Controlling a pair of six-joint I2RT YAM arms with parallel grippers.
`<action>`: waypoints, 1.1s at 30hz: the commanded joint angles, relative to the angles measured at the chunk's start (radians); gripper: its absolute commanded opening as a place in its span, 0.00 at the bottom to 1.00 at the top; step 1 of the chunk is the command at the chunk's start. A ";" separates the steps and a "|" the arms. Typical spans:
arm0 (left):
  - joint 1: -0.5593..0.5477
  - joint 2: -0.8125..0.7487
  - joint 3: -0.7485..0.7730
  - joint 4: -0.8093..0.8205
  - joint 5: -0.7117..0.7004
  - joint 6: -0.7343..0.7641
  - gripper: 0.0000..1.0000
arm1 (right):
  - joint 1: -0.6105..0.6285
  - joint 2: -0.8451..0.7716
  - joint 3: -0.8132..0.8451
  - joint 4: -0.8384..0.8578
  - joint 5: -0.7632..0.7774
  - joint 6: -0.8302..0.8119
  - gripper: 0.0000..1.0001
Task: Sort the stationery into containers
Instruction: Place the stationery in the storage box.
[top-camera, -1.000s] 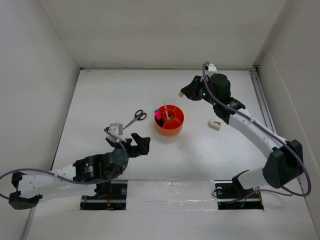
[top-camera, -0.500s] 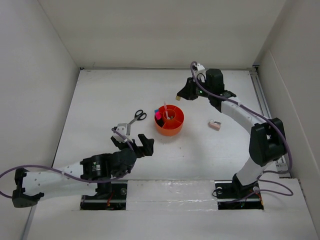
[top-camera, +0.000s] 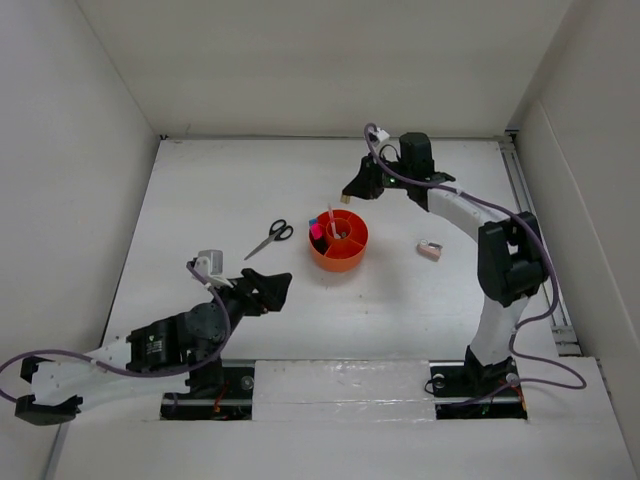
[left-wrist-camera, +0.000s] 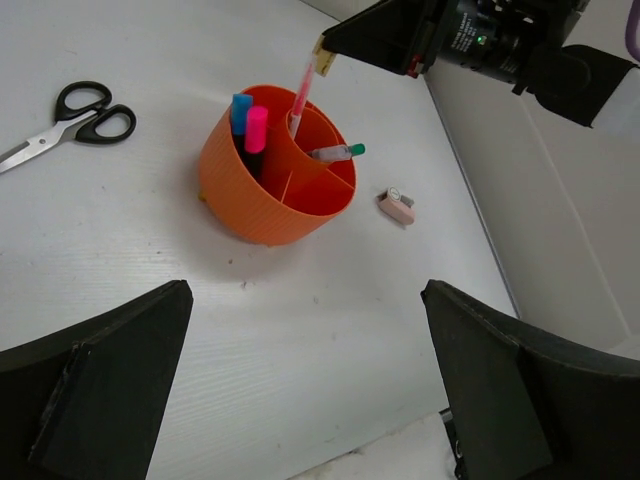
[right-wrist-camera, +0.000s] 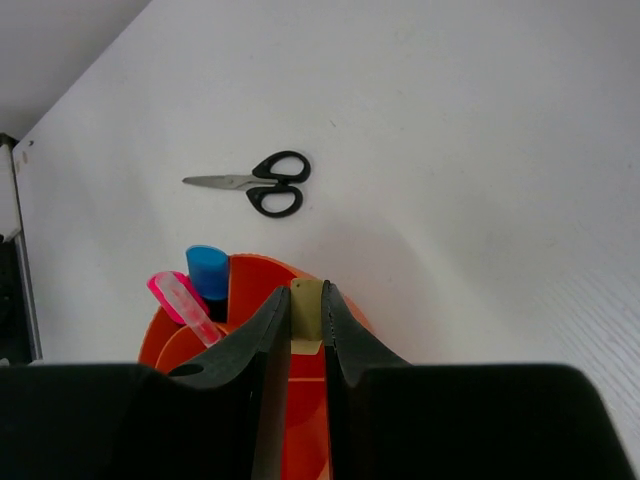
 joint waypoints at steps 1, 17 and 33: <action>0.003 -0.066 -0.032 0.039 0.013 0.030 1.00 | 0.027 0.025 0.070 0.022 -0.083 -0.053 0.00; 0.003 0.114 0.012 0.025 0.008 0.026 1.00 | 0.057 0.054 0.070 0.002 -0.106 -0.080 0.00; 0.003 -0.014 -0.015 0.035 0.027 0.044 1.00 | 0.076 0.063 0.032 -0.052 -0.131 -0.139 0.00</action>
